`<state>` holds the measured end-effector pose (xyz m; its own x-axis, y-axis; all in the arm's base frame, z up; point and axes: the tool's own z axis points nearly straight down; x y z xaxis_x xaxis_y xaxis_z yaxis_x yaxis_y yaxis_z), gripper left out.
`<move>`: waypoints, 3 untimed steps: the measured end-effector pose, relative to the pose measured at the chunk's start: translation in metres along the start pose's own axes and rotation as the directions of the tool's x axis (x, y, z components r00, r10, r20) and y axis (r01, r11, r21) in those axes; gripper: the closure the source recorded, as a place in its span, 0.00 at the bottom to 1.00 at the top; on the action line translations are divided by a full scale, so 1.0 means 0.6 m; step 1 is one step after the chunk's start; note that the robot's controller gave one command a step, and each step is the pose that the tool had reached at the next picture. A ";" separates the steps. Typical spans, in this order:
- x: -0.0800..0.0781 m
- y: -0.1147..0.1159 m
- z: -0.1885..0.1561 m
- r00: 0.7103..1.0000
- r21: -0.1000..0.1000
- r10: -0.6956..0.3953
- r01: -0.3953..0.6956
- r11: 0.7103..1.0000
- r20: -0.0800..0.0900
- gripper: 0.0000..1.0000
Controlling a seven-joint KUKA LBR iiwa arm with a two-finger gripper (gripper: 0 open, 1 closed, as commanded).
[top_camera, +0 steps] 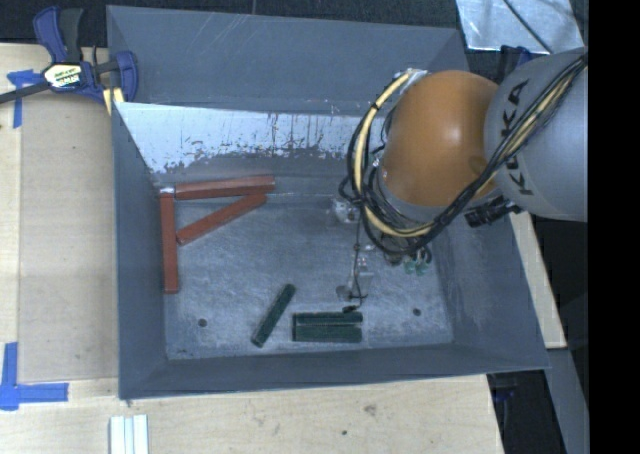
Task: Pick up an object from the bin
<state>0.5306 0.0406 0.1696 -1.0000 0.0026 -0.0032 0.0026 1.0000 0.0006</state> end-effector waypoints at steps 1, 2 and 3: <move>0.069 0.113 0.163 0.882 0.001 -0.471 0.471 0.882 0.005 0.00; 0.070 0.114 0.161 0.884 -0.001 -0.468 0.468 0.884 0.002 1.00; 0.044 0.102 -0.084 0.895 0.002 -0.445 0.445 0.895 0.008 1.00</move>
Offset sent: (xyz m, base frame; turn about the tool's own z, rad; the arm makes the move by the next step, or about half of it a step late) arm -0.0434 0.0674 -0.0996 -0.4900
